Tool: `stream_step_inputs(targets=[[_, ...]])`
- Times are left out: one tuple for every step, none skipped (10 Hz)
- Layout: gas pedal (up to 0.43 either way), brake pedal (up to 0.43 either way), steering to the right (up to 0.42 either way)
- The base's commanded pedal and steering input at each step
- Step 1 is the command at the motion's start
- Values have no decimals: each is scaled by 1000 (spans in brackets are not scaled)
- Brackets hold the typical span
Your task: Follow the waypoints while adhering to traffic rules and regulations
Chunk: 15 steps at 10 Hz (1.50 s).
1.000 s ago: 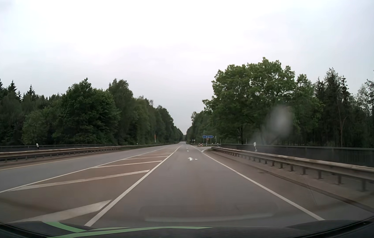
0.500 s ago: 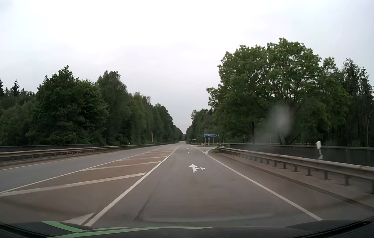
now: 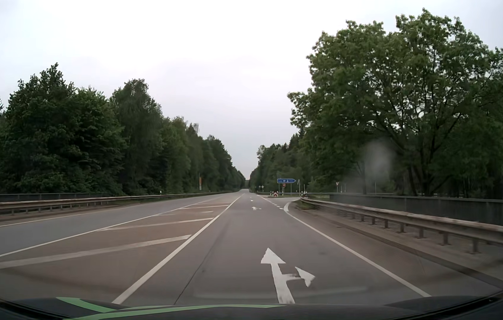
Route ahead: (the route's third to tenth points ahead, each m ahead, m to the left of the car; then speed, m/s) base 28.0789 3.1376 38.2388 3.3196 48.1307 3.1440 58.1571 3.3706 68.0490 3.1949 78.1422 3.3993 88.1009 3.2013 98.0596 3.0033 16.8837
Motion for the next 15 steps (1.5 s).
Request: stream_step_inputs(targets=[[47,0,0],[59,0,-1],[59,0,-1],[59,0,-1],[59,0,-1],[59,0,-2],[59,0,-2],[59,0,-2],[59,0,-3],[59,0,-3],[59,0,-2],[59,0,-3],[59,0,-1],[59,0,-1],[59,0,-1]])
